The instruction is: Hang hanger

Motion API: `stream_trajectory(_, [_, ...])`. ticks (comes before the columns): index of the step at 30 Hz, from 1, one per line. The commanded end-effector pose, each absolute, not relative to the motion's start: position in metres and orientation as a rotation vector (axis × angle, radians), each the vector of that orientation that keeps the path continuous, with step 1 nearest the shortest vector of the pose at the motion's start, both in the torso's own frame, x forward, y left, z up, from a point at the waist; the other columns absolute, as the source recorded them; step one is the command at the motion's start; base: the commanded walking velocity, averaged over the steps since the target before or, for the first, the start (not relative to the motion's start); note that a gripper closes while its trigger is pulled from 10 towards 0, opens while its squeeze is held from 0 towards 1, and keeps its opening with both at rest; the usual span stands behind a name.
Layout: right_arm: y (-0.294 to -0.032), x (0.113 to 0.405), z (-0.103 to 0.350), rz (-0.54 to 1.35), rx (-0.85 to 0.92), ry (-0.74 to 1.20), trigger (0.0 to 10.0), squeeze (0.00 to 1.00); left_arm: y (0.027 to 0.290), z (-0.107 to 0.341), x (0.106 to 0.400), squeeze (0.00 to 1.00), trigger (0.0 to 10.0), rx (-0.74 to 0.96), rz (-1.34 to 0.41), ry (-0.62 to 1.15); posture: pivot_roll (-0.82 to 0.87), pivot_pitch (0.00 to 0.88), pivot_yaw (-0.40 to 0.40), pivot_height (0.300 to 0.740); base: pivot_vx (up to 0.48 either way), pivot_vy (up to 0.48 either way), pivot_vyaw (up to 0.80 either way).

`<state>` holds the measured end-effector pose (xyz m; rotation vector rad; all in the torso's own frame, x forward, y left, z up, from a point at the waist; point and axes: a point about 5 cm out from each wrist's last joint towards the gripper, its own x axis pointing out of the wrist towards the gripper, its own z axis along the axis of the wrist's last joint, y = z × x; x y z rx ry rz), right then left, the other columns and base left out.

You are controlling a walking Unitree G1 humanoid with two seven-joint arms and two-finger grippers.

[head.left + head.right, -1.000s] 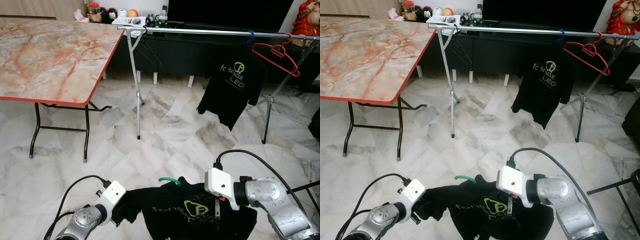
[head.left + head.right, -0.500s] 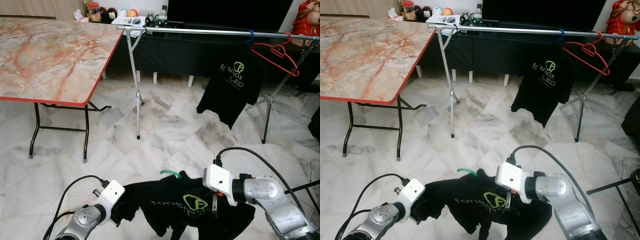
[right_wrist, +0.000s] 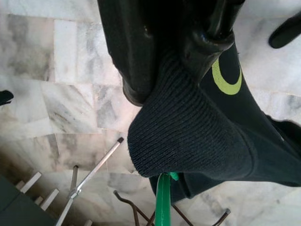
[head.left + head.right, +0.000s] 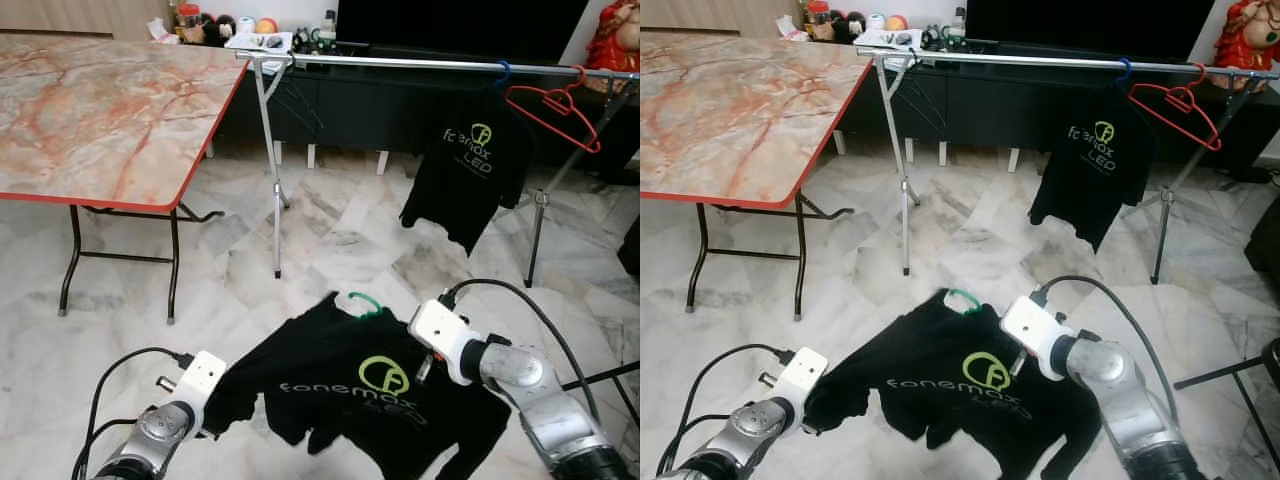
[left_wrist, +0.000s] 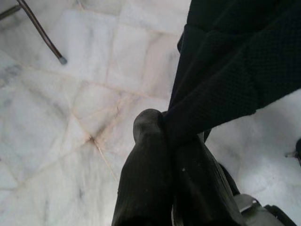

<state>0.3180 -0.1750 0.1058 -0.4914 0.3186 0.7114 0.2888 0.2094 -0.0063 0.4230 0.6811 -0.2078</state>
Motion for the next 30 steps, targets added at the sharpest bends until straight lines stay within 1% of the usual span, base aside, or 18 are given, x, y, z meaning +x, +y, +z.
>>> stream_trajectory(1, [-0.204, 0.330, 0.131, 0.532, -0.440, 0.246, 10.0, 0.00, 0.231, -0.026, 0.263, 0.00, 0.0, 0.435, -0.152, 0.854, -0.05, 0.097, -0.026, 0.740, 0.000, 0.000, 0.00])
stream_trajectory(2, [-0.204, 0.330, 0.131, 0.532, -0.440, 0.246, 10.0, 0.00, 0.231, -0.026, 0.263, 0.00, 0.0, 0.435, -0.152, 0.854, -0.05, 0.097, -0.026, 0.740, 0.000, 0.000, 0.00])
stream_trajectory(3, [-0.205, 0.332, 0.132, 0.510, -0.437, 0.242, 10.0, 0.00, 0.225, -0.033, 0.255, 0.00, 0.0, 0.497, -0.302, 0.937, -0.05, 0.106, -0.029, 0.740, 0.000, 0.000, 0.00])
stream_trajectory(4, [-0.204, 0.334, 0.132, 0.500, -0.443, 0.240, 10.0, 0.00, 0.222, -0.034, 0.253, 0.00, 0.0, 0.522, -0.371, 0.955, -0.05, 0.107, -0.029, 0.740, 0.000, 0.000, 0.00])
stream_trajectory(5, [-0.204, 0.334, 0.132, 0.500, -0.443, 0.240, 10.0, 0.00, 0.222, -0.034, 0.253, 0.00, 0.0, 0.522, -0.371, 0.955, -0.05, 0.107, -0.029, 0.740, 0.000, 0.000, 0.00])
stream_trajectory(7, [-0.201, 0.337, 0.132, 0.493, -0.441, 0.233, 10.0, 0.00, 0.215, -0.033, 0.254, 0.00, 0.0, 0.540, -0.486, 0.969, -0.04, 0.112, -0.033, 0.740, 0.000, 0.000, 0.00])
stream_trajectory(9, [-0.200, 0.337, 0.132, 0.497, -0.440, 0.230, 10.0, 0.00, 0.214, -0.033, 0.254, 0.00, 0.0, 0.540, -0.522, 0.975, -0.04, 0.112, -0.033, 0.740, 0.000, 0.000, 0.00])
stream_trajectory(10, [-0.197, 0.337, 0.133, 0.505, -0.436, 0.229, 10.0, 0.00, 0.211, -0.032, 0.254, 0.00, 0.0, 0.543, -0.599, 0.984, -0.05, 0.113, -0.034, 0.740, 0.000, 0.000, 0.00])
stream_trajectory(12, [-0.194, 0.338, 0.133, 0.516, -0.431, 0.225, 10.0, 0.00, 0.208, -0.031, 0.253, 0.00, 0.0, 0.521, -0.661, 0.992, -0.04, 0.114, -0.035, 0.740, 0.000, 0.000, 0.00])
stream_trajectory(15, [-0.190, 0.339, 0.135, 0.536, -0.419, 0.216, 10.0, 0.00, 0.201, -0.019, 0.256, 0.00, 1.3, 0.425, -0.863, 0.944, -0.04, 0.117, -0.037, 0.740, 0.000, 0.000, 0.00])
stream_trajectory(18, [-0.186, 0.339, 0.135, 0.559, -0.419, 0.214, 10.0, 0.00, 0.201, -0.010, 0.261, 0.00, 4.4, 0.388, -0.932, 0.921, -0.04, 0.123, -0.041, 0.740, 0.000, 0.000, 0.00])
stream_trajectory(21, [-0.183, 0.338, 0.132, 0.590, -0.422, 0.224, 10.0, 0.00, 0.199, -0.005, 0.262, 0.00, 4.5, 0.366, -0.975, 0.912, -0.03, 0.123, -0.041, 0.740, 0.000, 0.000, 0.00])
stream_trajectory(22, [-0.175, 0.332, 0.125, 0.687, -0.456, 0.263, 10.0, 0.00, 0.199, -0.001, 0.270, 0.00, 10.0, 0.455, -0.931, 0.855, -0.03, 0.124, -0.040, 0.740, 0.000, 0.000, 0.00])
stream_trajectory(24, [-0.171, 0.328, 0.121, 0.743, -0.481, 0.288, 10.0, 0.00, 0.199, 0.002, 0.275, 0.00, 10.0, 0.515, -0.890, 0.813, -0.03, 0.128, -0.041, 0.740, 0.000, 0.000, 0.00])
stream_trajectory(27, [-0.171, 0.320, 0.110, 0.827, -0.556, 0.343, 10.0, 0.00, 0.202, 0.006, 0.286, 0.00, 10.0, 0.544, -0.727, 0.758, -0.03, 0.129, -0.042, 0.740, 0.000, 0.000, 0.00])
stream_trajectory(28, [-0.172, 0.318, 0.107, 0.843, -0.576, 0.362, 10.0, 0.00, 0.203, 0.006, 0.288, 0.04, 10.0, 0.546, -0.700, 0.755, -0.04, 0.128, -0.043, 0.740, 0.000, 0.000, 0.00])
stream_trajectory(29, [-0.173, 0.316, 0.104, 0.858, -0.594, 0.382, 10.0, 0.00, 0.203, 0.006, 0.288, 1.00, 10.0, 0.544, -0.704, 0.755, -0.04, 0.128, -0.044, 0.740, 0.000, 0.000, 0.00])
stream_trajectory(30, [-0.176, 0.314, 0.099, 0.882, -0.642, 0.408, 10.0, 0.00, 0.200, 0.005, 0.284, 1.00, 10.0, 0.512, -0.752, 0.771, -0.04, 0.128, -0.044, 0.740, 0.000, 0.000, 0.00])
